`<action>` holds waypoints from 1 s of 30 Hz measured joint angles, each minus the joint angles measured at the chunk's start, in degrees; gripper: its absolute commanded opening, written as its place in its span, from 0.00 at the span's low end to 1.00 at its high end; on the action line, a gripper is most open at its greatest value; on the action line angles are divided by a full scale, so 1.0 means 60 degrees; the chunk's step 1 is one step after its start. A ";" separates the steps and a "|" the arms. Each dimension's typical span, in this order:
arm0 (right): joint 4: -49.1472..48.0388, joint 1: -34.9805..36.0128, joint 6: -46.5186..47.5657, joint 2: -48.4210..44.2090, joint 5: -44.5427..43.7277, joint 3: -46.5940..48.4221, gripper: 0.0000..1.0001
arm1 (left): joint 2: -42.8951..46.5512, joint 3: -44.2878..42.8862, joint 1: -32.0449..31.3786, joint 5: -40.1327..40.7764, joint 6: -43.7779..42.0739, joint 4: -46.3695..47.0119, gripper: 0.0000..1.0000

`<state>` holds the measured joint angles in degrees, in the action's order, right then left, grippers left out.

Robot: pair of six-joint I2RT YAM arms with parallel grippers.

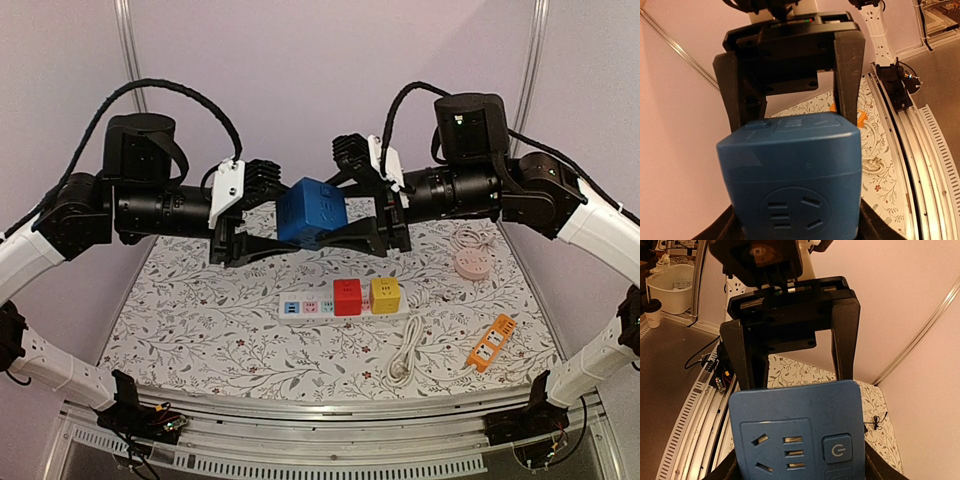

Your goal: Insert the plug

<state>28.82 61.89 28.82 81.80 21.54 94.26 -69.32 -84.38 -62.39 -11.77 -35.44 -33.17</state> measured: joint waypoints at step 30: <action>0.2357 -0.0736 -0.0463 0.3690 -0.1282 0.3133 0.00 | 0.3180 0.4200 0.1734 0.1650 0.0831 0.1614 1.00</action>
<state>42.96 57.47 26.04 103.94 13.85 113.06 -50.24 -59.18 -51.99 -1.87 -30.46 -23.49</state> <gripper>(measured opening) 0.607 0.995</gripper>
